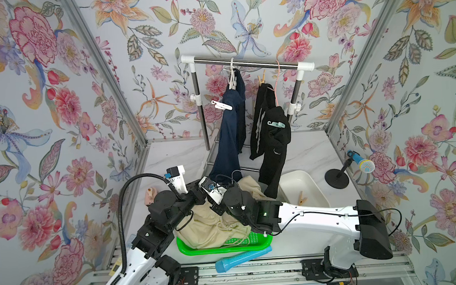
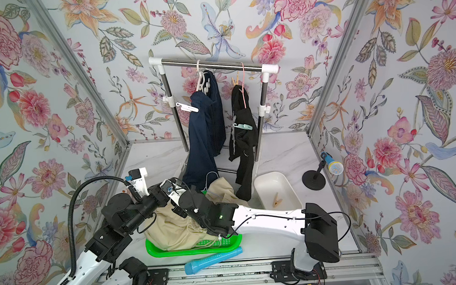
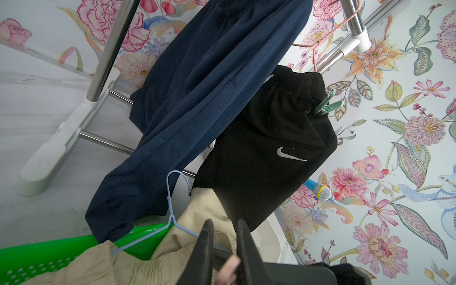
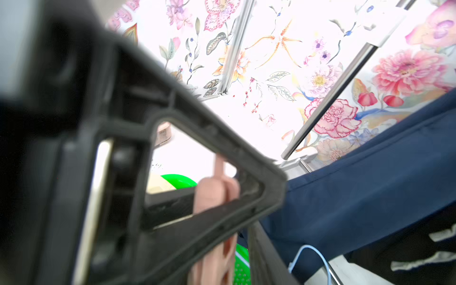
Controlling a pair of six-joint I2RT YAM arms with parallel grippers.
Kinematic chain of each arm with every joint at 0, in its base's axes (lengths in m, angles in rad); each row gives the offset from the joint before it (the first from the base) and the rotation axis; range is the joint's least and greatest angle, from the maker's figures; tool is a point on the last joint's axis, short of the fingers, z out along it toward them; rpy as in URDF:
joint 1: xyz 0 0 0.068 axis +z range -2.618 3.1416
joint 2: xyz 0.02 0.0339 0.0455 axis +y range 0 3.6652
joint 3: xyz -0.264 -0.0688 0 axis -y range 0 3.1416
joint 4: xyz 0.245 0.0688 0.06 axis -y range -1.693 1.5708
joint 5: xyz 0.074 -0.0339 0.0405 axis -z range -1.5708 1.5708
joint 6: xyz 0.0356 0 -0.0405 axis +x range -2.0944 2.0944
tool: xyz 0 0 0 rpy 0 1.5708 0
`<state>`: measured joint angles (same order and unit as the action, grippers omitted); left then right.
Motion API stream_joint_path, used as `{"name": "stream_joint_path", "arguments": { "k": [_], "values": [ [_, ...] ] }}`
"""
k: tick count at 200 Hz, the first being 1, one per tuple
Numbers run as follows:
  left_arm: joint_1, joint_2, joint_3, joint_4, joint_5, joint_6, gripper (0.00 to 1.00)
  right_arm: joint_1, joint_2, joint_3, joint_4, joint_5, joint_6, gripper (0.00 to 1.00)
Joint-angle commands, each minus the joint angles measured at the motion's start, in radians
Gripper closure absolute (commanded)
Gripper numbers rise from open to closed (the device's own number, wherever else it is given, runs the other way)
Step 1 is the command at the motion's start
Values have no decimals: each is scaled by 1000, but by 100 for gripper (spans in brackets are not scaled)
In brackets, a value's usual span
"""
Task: Remove the clothespins securing shorts to the hanger
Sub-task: Place the clothespin in the storage box.
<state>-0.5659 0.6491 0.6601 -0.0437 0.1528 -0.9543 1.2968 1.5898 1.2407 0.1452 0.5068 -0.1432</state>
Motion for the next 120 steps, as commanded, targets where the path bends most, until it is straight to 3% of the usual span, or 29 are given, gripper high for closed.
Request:
{"name": "stream_joint_path", "arguments": {
  "k": [1, 21, 68, 85, 120],
  "values": [
    [1, -15, -37, -30, 6, -37, 100, 11, 18, 10, 59, 74, -17, 68],
    [0, -19, -67, -14, 8, -71, 100, 19, 34, 18, 66, 81, -28, 69],
    [1, -14, -111, 66, 39, -121, 100, 22, 56, 26, 59, 94, -35, 100],
    [1, -14, -108, 69, 41, -124, 100, 22, 59, 24, 56, 99, -42, 100],
    [1, -28, -117, 92, 32, -148, 78, 27, 56, 12, 65, 114, -65, 100]
  ]
}}
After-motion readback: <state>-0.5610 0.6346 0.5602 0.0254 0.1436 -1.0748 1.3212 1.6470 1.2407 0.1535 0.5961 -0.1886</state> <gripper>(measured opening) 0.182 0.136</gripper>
